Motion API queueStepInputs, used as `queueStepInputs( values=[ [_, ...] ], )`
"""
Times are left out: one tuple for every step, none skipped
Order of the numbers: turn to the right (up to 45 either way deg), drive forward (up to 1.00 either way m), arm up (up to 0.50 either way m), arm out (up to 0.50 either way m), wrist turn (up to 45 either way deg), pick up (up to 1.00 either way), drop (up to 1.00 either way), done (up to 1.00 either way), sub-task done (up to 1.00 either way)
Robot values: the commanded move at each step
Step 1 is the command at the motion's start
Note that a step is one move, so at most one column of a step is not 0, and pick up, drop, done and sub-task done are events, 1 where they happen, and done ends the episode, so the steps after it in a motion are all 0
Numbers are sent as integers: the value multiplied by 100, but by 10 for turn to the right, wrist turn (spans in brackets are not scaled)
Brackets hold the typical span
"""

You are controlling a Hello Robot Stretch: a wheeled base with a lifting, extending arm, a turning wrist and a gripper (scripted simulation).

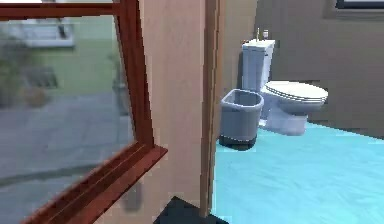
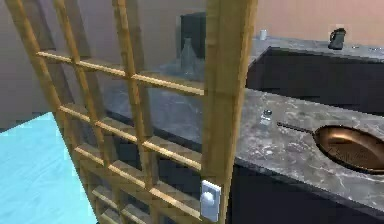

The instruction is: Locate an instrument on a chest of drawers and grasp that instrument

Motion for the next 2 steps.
queueStepInputs(
  values=[
    [300, 0, 0, 0, 0, 0, 0, 0, 0],
    [0, 100, 0, 0, 0, 0, 0, 0, 0]
  ],
)
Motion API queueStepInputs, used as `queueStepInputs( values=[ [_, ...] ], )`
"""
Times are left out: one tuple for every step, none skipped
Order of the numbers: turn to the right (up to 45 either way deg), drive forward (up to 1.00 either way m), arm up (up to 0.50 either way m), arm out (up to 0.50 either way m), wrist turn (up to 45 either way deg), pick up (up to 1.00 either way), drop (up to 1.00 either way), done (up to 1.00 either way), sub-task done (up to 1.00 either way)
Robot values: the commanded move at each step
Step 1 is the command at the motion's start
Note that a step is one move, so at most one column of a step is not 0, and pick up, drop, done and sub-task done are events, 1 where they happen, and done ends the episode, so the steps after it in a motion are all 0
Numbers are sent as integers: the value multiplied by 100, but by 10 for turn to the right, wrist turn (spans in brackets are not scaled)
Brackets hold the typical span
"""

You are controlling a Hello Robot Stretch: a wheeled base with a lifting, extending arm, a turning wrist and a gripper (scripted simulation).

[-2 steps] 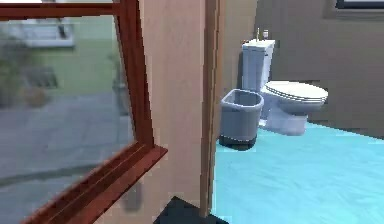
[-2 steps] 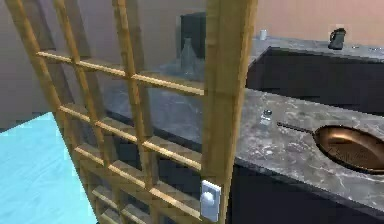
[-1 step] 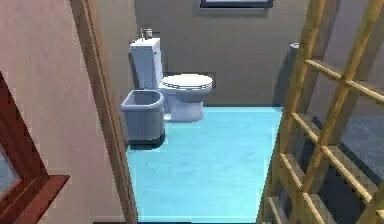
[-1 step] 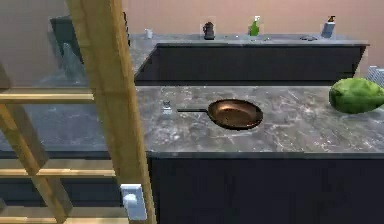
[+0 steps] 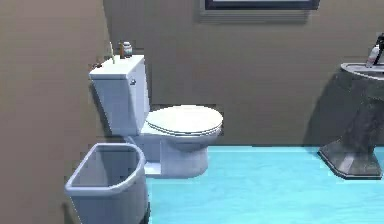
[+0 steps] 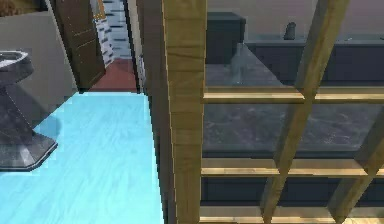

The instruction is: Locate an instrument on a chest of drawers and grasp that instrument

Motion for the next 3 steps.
queueStepInputs(
  values=[
    [0, 35, 0, 0, 0, 0, 0, 0, 0],
    [450, 0, 0, 0, 0, 0, 0, 0, 0],
    [300, 0, 0, 0, 0, 0, 0, 0, 0]
  ],
)
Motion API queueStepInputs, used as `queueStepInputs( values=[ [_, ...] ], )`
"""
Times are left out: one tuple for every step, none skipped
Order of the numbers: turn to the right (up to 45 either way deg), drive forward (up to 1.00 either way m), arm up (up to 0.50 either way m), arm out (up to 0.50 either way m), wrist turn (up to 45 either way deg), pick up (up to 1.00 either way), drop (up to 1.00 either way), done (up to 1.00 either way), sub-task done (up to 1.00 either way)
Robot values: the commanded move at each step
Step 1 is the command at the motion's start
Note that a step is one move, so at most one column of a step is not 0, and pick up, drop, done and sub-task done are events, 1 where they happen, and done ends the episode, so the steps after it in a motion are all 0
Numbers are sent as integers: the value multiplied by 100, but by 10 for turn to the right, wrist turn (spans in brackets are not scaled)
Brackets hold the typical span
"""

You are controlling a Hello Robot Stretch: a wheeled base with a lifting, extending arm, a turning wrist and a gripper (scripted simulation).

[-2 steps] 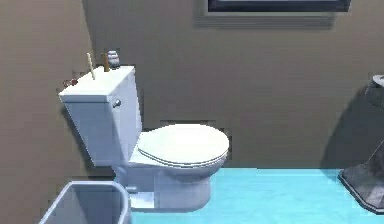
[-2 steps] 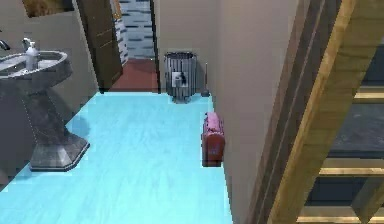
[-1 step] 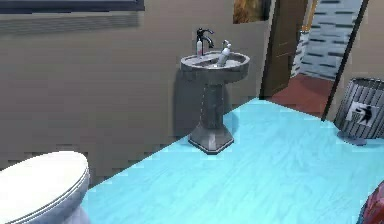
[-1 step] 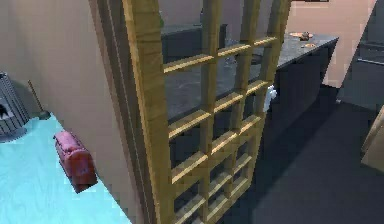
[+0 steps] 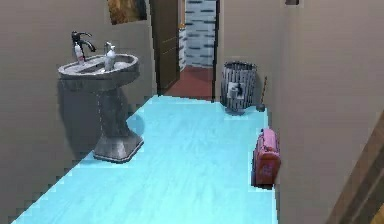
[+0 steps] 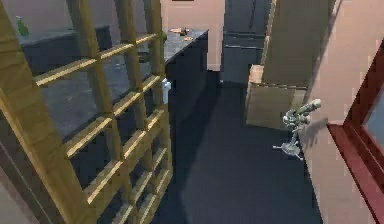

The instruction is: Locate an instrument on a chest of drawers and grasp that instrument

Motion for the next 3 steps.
queueStepInputs(
  values=[
    [0, 35, 0, 0, 0, 0, 0, 0, 0],
    [0, 100, 0, 0, 0, 0, 0, 0, 0],
    [-30, 0, 0, 0, 0, 0, 0, 0, 0]
  ],
)
